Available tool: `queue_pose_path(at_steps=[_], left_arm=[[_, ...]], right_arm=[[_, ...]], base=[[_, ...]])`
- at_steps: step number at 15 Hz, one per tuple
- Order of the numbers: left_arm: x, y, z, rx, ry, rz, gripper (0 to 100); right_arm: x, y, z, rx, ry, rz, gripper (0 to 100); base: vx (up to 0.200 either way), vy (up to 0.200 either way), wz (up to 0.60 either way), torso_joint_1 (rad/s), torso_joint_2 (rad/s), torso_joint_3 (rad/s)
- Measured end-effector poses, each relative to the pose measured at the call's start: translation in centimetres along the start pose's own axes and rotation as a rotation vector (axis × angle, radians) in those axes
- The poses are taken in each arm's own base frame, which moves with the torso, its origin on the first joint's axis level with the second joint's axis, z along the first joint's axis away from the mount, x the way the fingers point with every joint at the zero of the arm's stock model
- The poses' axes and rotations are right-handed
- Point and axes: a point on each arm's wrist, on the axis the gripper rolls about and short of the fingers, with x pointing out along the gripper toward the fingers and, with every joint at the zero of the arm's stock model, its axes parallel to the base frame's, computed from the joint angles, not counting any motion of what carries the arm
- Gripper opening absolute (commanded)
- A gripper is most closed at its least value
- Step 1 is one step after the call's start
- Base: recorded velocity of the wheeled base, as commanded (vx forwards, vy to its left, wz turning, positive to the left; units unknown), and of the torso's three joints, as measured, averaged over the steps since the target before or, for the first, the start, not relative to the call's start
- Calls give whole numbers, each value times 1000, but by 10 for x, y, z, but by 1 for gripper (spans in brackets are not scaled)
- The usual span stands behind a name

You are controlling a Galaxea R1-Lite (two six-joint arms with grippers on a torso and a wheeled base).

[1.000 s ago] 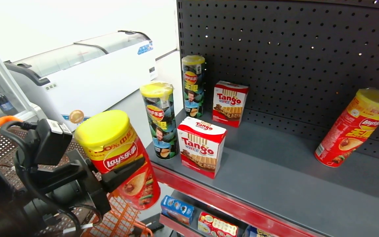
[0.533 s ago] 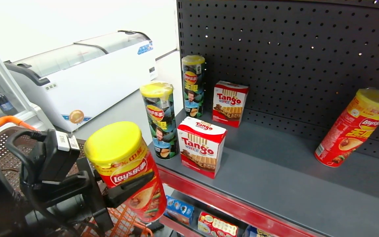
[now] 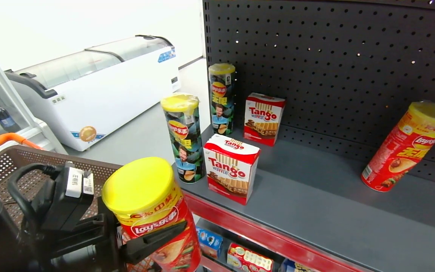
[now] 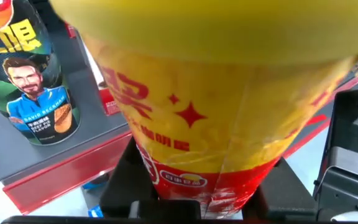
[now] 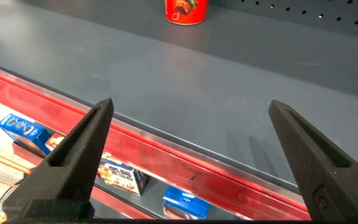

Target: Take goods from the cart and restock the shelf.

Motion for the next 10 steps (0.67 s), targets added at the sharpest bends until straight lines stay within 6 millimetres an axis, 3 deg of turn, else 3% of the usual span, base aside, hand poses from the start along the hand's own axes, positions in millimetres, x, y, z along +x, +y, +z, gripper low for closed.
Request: queue_pose_path(at_steps=[10], left_arm=[[0, 1, 1, 0, -4, 5, 0]], right_arm=[[0, 0, 0, 0, 0, 0, 100]], base=[[0, 0, -600, 2, 4, 2]])
